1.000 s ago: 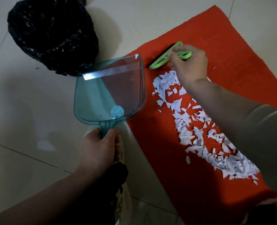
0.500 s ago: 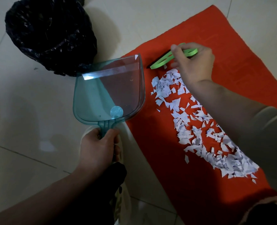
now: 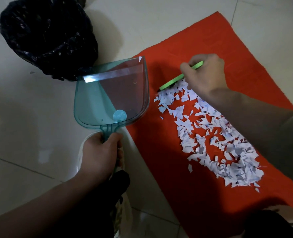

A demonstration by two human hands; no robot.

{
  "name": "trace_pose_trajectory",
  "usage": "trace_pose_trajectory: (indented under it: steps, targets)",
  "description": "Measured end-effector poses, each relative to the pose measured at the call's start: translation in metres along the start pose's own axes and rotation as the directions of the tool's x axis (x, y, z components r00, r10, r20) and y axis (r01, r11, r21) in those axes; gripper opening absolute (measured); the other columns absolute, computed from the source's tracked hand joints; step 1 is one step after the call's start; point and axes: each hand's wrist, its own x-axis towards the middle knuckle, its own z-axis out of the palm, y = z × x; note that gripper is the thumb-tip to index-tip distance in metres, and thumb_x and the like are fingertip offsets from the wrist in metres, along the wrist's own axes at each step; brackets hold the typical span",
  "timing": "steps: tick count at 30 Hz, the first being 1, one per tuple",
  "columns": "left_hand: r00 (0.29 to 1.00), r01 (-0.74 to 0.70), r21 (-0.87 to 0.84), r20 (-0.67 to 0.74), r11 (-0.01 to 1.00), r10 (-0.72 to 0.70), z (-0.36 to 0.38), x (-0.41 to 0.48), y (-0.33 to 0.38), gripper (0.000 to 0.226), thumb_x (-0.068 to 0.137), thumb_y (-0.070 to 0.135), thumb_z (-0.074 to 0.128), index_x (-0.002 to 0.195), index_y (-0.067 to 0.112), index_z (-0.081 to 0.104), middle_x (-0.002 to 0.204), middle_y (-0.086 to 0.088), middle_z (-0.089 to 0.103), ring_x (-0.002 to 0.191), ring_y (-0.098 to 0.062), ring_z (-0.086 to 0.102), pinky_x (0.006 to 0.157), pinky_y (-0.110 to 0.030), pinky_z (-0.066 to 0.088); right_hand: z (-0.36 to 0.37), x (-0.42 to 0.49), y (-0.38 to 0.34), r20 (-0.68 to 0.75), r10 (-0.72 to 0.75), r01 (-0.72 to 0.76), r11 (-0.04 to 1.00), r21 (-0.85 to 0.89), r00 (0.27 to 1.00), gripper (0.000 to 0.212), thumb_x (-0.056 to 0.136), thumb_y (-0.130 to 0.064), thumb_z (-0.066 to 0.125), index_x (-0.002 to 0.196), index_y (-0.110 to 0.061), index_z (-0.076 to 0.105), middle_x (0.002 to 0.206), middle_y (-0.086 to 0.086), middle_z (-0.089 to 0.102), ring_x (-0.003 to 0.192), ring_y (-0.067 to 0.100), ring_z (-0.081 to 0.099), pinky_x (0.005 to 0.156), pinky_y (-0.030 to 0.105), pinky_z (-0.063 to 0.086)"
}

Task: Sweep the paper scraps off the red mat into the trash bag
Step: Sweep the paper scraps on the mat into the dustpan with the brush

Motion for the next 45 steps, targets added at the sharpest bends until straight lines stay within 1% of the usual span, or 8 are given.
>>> trace_pose_trajectory:
  steps: [4,10,14,20,25,33,39,45]
  targets:
    - [1.000,-0.010,0.021,0.014,1.000,0.010,0.005,0.000,0.005,0.029,0.089,0.020,0.059,0.084,-0.009,0.059,0.060,-0.015,0.056,0.045,-0.021,0.048,0.038,-0.023,0.041,-0.030,-0.017,-0.002,-0.017,-0.006,0.007,0.999,0.042,1.000,0.026,0.078,-0.027,0.056,0.068,-0.008,0.071,0.063,0.019,0.067,0.057,0.041,0.063,0.046,0.043,0.049]
    - [1.000,0.009,-0.049,0.015,0.999,-0.008,0.019,-0.004,0.008,0.021,0.089,0.018,0.060,0.076,0.002,0.060,0.057,-0.010,0.053,0.049,-0.020,0.048,0.049,-0.031,0.043,-0.062,-0.036,0.003,-0.056,0.060,-0.056,0.996,0.068,0.997,0.031,0.088,-0.029,0.060,0.069,-0.009,0.073,0.063,0.013,0.069,0.044,0.019,0.063,0.043,0.028,0.052]
    - [1.000,-0.010,-0.041,0.021,0.999,0.010,0.027,-0.011,0.010,0.019,0.089,0.016,0.059,0.078,0.001,0.059,0.057,-0.008,0.052,0.042,-0.015,0.046,0.039,-0.025,0.041,-0.063,-0.044,0.012,-0.132,0.106,-0.095,0.991,0.093,0.986,0.047,0.089,-0.047,0.059,0.067,-0.009,0.072,0.061,0.014,0.068,0.057,0.036,0.063,0.053,0.042,0.052]
    - [0.996,-0.085,0.069,0.047,0.994,0.082,0.027,-0.013,0.007,0.025,0.091,0.017,0.058,0.088,-0.009,0.059,0.061,-0.013,0.055,0.033,-0.008,0.045,0.033,-0.016,0.039,-0.045,-0.020,0.021,-0.223,0.149,-0.146,0.989,0.029,0.963,0.051,0.085,-0.068,0.051,0.074,-0.023,0.071,0.065,-0.001,0.067,0.056,0.013,0.056,0.054,0.027,0.039]
    - [0.994,-0.086,0.100,0.071,0.991,0.079,0.023,-0.009,0.005,0.025,0.091,0.018,0.059,0.080,-0.004,0.059,0.056,-0.012,0.055,0.040,-0.016,0.049,0.042,-0.028,0.046,-0.031,0.005,0.027,-0.245,0.202,-0.220,0.974,-0.049,0.948,0.051,0.083,-0.070,0.053,0.096,-0.027,0.075,0.085,-0.001,0.074,0.079,0.020,0.067,0.071,0.035,0.054]
    - [0.991,-0.112,0.088,0.084,0.990,0.105,0.021,-0.009,0.000,0.027,0.090,0.014,0.059,0.080,-0.010,0.057,0.057,-0.016,0.053,0.043,-0.022,0.048,0.044,-0.031,0.043,-0.031,0.012,0.040,-0.112,0.208,-0.224,0.961,-0.164,0.972,0.029,0.085,-0.039,0.066,0.109,-0.024,0.073,0.097,0.001,0.074,0.066,0.016,0.063,0.056,0.025,0.049]
    - [0.993,-0.096,0.065,0.079,0.993,0.091,0.021,-0.005,-0.004,0.026,0.090,0.016,0.060,0.078,-0.007,0.057,0.056,-0.016,0.053,0.045,-0.023,0.048,0.049,-0.035,0.044,-0.046,-0.007,0.039,-0.181,0.112,-0.128,0.988,-0.081,0.977,0.026,0.079,-0.035,0.057,0.074,-0.015,0.074,0.057,0.001,0.062,0.045,0.012,0.044,0.044,0.020,0.033]
    - [0.994,-0.081,0.057,0.078,0.995,0.076,0.021,-0.003,-0.007,0.027,0.090,0.015,0.060,0.081,-0.010,0.057,0.059,-0.017,0.054,0.045,-0.024,0.048,0.046,-0.033,0.043,-0.044,0.001,0.043,-0.234,0.137,-0.167,0.979,-0.117,0.963,0.029,0.086,-0.041,0.055,0.104,-0.028,0.074,0.086,-0.005,0.072,0.070,0.015,0.064,0.062,0.027,0.049]
